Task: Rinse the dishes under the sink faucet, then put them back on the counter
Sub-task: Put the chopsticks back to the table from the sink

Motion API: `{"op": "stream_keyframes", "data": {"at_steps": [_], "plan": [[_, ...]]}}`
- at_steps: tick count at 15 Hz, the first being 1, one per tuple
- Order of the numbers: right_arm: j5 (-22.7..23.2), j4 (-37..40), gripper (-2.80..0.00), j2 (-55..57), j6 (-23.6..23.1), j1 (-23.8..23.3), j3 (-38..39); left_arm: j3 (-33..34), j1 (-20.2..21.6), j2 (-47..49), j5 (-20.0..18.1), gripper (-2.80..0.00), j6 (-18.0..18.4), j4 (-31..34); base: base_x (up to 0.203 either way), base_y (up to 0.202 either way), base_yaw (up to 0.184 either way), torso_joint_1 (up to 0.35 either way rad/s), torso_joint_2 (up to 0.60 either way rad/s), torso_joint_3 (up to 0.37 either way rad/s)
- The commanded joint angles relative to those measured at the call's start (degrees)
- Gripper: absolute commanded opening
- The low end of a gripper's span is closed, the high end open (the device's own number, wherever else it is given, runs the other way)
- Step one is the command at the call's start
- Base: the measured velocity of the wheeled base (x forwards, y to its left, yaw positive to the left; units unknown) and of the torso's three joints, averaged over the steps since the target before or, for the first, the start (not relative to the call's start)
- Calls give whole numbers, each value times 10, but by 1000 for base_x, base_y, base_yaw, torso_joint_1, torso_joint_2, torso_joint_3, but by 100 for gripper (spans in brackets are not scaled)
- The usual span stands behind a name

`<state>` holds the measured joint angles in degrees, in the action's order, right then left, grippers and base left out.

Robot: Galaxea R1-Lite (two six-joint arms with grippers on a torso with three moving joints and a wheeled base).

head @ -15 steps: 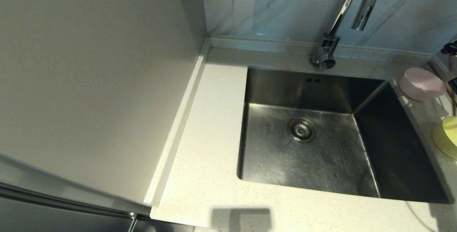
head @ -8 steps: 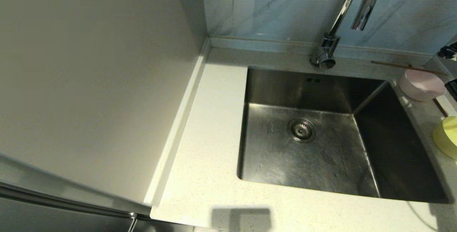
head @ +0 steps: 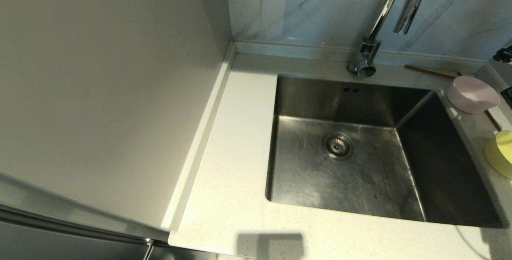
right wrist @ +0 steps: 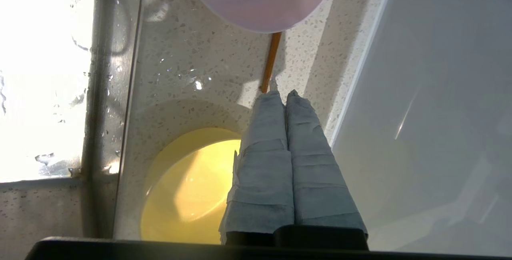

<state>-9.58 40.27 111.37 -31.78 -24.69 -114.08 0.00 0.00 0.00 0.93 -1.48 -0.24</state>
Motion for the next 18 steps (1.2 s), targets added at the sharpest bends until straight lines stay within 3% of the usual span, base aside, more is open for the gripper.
{"op": "stream_keyframes", "data": {"at_steps": [1,3,8,10,13,14,16,18], "plan": [[1,2,-280,-10,-1,0,0,0,0,-2,0,-280,0,0,0,0,0,0,0,0],[29,-5,-280,-25,38,3,0,0,0,-2,0,-280,0,0,0,0,0,0,0,0],[203,-54,-280,-108,294,26,0,0,0,-2,0,-280,0,0,0,0,0,0,0,0],[238,-69,-280,-156,341,38,2,0,0,-2,0,-280,0,0,0,0,0,0,0,0],[253,-72,-280,-220,364,89,7,0,0,-2,0,-280,0,0,0,0,0,0,0,0],[239,-73,-280,-233,352,105,8,0,0,-2,0,-280,0,0,0,0,0,0,0,0],[176,-73,-280,-254,270,111,21,0,0,-2,0,-280,0,0,0,0,0,0,0,0],[130,-74,-280,-296,253,112,51,0,0,-2,0,-280,0,0,0,0,0,0,0,0]]}}
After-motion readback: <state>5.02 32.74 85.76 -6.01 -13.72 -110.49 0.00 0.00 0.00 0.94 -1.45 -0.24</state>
